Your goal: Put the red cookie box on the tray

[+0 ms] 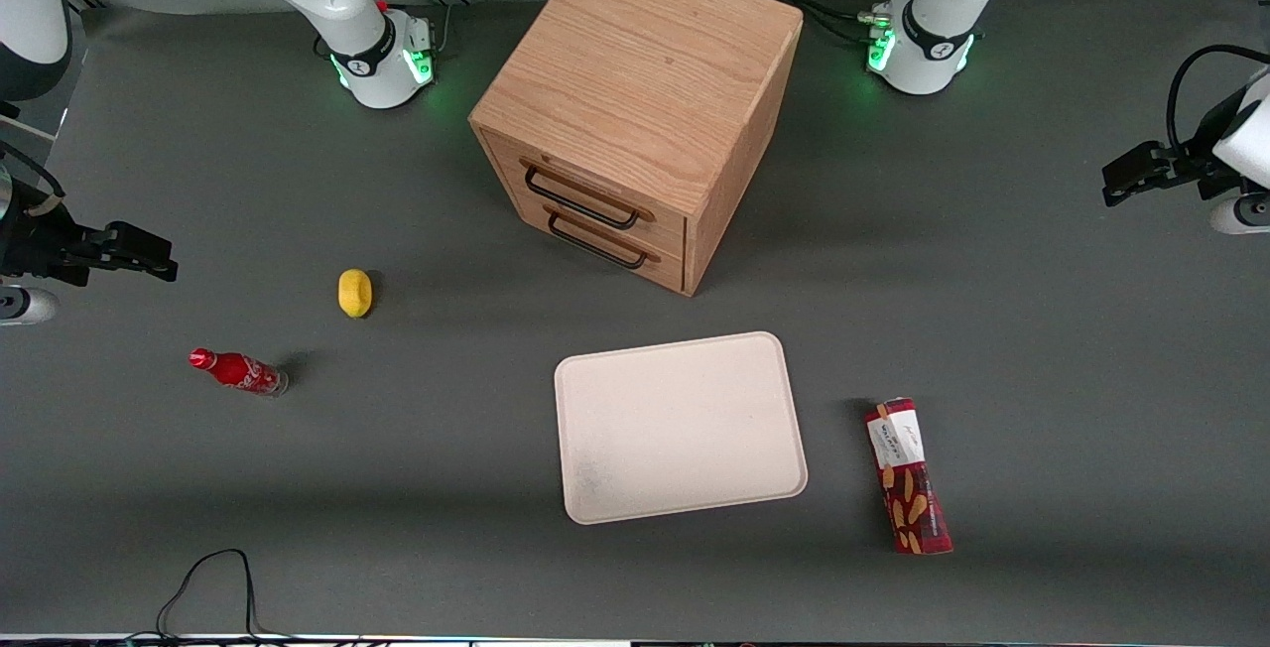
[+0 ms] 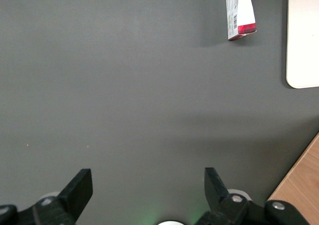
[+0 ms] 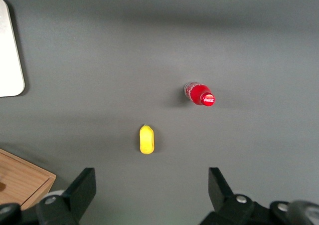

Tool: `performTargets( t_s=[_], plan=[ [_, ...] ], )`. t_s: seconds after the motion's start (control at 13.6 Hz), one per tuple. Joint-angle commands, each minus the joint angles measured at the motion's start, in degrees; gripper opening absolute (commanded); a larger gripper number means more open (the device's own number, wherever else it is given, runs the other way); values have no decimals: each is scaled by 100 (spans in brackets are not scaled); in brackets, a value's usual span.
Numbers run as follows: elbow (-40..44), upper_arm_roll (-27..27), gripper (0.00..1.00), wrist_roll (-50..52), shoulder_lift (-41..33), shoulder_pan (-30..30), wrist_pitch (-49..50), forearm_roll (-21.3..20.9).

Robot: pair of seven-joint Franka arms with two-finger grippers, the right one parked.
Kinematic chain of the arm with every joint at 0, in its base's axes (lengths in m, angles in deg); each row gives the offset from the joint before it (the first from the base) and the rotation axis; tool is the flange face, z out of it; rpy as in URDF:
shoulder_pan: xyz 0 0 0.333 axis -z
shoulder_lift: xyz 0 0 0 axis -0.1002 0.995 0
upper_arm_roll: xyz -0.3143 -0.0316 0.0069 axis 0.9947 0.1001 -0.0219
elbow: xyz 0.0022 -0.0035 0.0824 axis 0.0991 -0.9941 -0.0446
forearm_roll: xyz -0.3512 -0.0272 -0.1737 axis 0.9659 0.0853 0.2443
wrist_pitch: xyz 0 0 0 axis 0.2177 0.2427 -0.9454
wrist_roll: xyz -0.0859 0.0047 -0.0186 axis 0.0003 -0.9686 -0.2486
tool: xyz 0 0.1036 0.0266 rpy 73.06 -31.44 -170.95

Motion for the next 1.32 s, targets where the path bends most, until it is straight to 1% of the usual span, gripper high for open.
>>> performTargets(
  t_s=[0.0,0.15,1.25],
  plan=[
    [459,-46,100,-235,210,40,403,-103],
    [556,-37,100,-106,324,4,413,-86],
    [653,-46,100,-254,325,-22,404,-42]
  ],
)
